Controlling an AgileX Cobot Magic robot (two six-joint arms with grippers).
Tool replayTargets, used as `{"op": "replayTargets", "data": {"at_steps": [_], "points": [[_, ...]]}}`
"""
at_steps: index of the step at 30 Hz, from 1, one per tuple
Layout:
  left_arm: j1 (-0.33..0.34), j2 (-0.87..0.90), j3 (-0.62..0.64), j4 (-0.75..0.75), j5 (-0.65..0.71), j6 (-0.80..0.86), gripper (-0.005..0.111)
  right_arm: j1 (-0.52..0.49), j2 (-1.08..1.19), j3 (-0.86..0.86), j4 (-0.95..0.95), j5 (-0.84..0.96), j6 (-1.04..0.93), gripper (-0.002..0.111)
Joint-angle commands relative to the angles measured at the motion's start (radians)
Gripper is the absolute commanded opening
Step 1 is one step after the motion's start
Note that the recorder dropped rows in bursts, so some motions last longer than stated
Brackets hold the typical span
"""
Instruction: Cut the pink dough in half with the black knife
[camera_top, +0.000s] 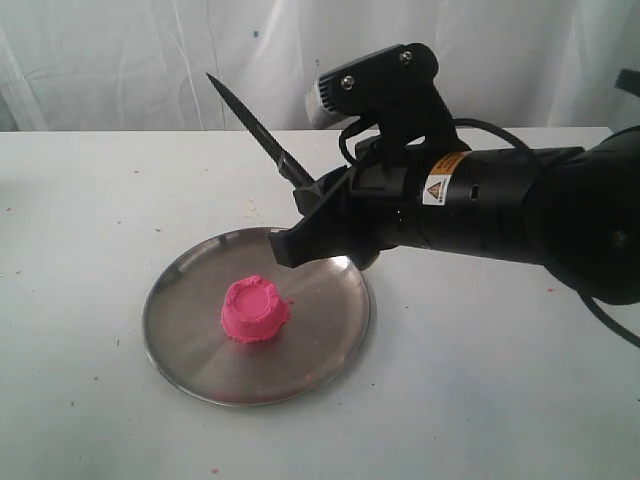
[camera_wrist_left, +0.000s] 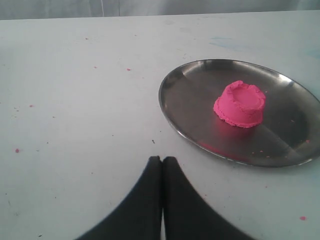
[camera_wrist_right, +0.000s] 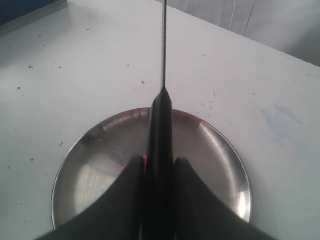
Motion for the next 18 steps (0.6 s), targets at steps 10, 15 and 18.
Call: {"op": "replayTargets", "data": {"at_steps": [10,15,18], "points": [[0.001,-0.004,0.004,-0.139,-0.258,-0.22,0.0,0.003,-0.009,0.002,0.0,0.064,-0.012,0.0],[0.001,-0.004,0.004,-0.139,-0.442,-0.275,0.0,0.003,-0.009,-0.007,0.0,0.181,-0.049,0.0],[0.001,-0.004,-0.003,-0.114,-0.354,-0.365,0.0,0.005,-0.009,-0.036,0.0,0.251,-0.092,0.0]]}}
